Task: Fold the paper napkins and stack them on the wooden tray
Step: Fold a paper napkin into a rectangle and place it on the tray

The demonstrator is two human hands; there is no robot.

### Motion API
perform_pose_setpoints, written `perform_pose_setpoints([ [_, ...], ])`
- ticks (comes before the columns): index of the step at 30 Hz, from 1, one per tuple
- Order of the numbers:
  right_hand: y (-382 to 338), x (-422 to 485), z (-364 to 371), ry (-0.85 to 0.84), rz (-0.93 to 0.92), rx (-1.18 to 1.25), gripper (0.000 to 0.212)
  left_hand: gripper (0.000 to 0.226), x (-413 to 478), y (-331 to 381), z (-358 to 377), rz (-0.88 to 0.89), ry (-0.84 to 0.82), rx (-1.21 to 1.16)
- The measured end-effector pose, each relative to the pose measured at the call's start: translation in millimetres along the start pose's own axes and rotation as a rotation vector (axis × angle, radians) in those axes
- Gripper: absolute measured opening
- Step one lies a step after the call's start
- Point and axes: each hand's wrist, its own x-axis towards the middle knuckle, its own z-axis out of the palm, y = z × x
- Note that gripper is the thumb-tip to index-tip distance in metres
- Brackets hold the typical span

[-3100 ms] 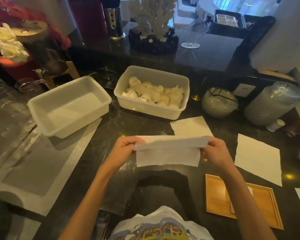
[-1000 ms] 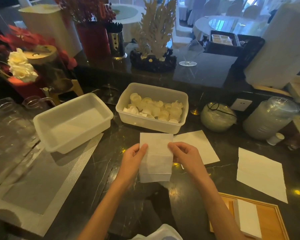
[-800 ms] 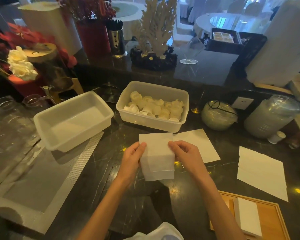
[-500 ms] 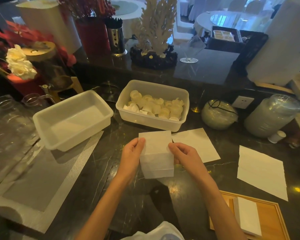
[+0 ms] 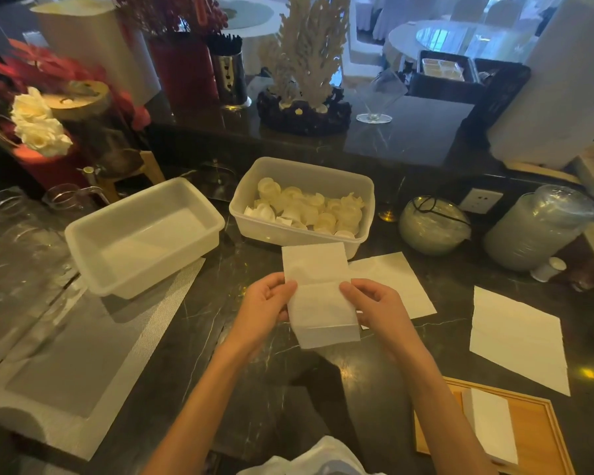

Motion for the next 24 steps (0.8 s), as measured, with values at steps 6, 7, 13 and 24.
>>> perform_pose_setpoints([
  [6, -10, -5, 0, -0.017, 0.031, 0.105, 0.009, 0.022, 0, 10, -6, 0.049, -0.075, 0.012],
  [7, -13, -6, -1, -0.032, 0.034, 0.128, 0.010, 0.023, 0, 12, -7, 0.060, -0.092, 0.001],
  [13, -27, -7, -7, -0.149, -0.021, 0.216, 0.022, 0.025, -3, 23, -16, 0.131, -0.145, -0.042],
  [24, -39, -7, -7, -0.005, -0.296, 0.081, 0.031, 0.054, -17, 24, -5, -0.129, -0.361, -0.281],
])
